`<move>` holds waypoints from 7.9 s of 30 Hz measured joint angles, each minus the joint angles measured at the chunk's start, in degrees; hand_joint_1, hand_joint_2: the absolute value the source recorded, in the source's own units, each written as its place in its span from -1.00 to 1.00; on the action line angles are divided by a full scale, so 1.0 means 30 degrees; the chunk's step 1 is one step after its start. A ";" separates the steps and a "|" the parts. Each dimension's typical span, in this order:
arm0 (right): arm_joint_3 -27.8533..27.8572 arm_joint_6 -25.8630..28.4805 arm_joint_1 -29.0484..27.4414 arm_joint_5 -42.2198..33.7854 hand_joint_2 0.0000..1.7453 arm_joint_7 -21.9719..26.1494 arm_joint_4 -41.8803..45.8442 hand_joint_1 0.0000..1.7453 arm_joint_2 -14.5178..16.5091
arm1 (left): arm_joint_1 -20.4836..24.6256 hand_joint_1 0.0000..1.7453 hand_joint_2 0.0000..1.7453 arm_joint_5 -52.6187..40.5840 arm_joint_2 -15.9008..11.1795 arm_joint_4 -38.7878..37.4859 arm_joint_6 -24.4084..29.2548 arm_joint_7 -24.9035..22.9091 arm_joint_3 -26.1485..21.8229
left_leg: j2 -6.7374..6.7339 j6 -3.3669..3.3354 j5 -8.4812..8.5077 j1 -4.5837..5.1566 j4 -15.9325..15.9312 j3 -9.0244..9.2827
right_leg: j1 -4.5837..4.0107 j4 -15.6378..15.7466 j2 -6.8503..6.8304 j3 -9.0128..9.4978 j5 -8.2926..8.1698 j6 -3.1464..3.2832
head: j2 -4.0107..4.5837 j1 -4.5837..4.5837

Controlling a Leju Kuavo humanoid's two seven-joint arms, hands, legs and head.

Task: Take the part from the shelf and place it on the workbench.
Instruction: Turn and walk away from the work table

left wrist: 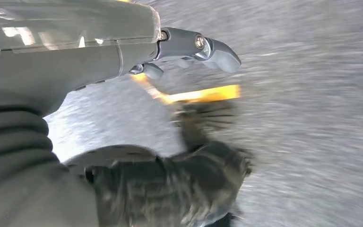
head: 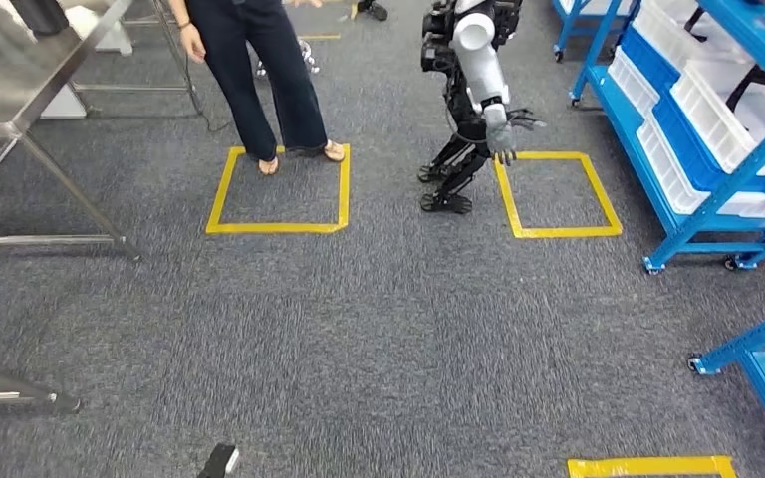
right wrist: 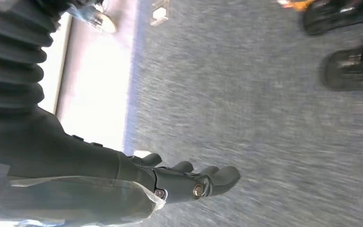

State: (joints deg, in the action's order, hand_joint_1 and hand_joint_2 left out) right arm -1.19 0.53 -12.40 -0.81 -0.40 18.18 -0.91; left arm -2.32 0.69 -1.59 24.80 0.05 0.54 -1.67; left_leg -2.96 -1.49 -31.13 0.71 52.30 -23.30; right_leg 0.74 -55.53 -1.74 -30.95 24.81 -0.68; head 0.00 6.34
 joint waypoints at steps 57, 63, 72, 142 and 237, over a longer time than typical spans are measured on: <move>0.0053 -0.0131 -0.1789 0.0270 -1.00 0.0020 -0.0946 -1.00 0.0251 | 0.0827 -1.00 -1.00 -0.0142 0.0723 0.1882 0.0080 -0.0108 0.0341 | 0.0232 -0.0145 0.0948 -0.0335 0.0798 -0.1608 | -0.0056 -0.3607 0.0593 -0.1439 0.2259 -0.0364 | 0.0000 0.0062; 0.0053 -0.0126 0.1039 0.0270 -1.00 0.0180 0.0312 -1.00 0.0191 | -0.1728 -1.00 -1.00 -0.0142 0.0787 0.0808 0.0055 -0.0203 0.0372 | -0.1141 0.0160 0.0677 -0.0227 0.0710 -0.1230 | -0.0538 0.0697 -0.0133 0.0981 0.0575 0.0333 | 0.0000 0.0075; 0.0053 -0.0126 0.4260 0.0270 -1.00 0.0224 0.3719 -1.00 0.0255 | -0.5072 -1.00 -1.00 -0.0142 0.0401 -0.2592 0.0062 -0.0159 0.0388 | 0.1053 0.0851 -0.0662 -0.0563 0.5311 -0.3778 | -0.0105 0.1109 0.2302 0.1093 0.0231 0.0386 | 0.0000 0.0266; 0.0042 -0.0119 0.0283 0.0270 -1.00 0.0040 0.1847 -1.00 0.0346 | -0.1060 -1.00 -1.00 -0.0142 0.0563 -0.0755 0.0058 -0.0035 0.0434 | 0.0938 0.0258 0.1387 -0.0688 0.1020 -0.2284 | -0.0215 -0.0568 0.1053 0.0501 0.1690 -0.0392 | 0.0000 -0.0030; 0.0040 -0.0141 -0.0529 0.0270 1.00 0.0022 0.0845 -1.00 0.0317 | -0.0258 -1.00 -1.00 -0.0142 0.0612 0.0230 0.0088 -0.0008 0.0423 | 0.1233 -0.0039 0.1079 -0.0584 0.0783 -0.1945 | -0.0231 -0.3627 0.0837 -0.1197 0.3225 -0.0335 | 0.0000 -0.0559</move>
State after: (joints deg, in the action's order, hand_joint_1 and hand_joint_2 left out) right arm -1.07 0.11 -13.98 0.00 -0.34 20.72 0.04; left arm -3.09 0.26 0.25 25.49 0.32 0.51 -0.40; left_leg 0.74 -1.60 -27.89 -1.04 54.65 -29.13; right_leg 0.05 -66.41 0.77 -34.54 34.49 -1.69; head 0.00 4.66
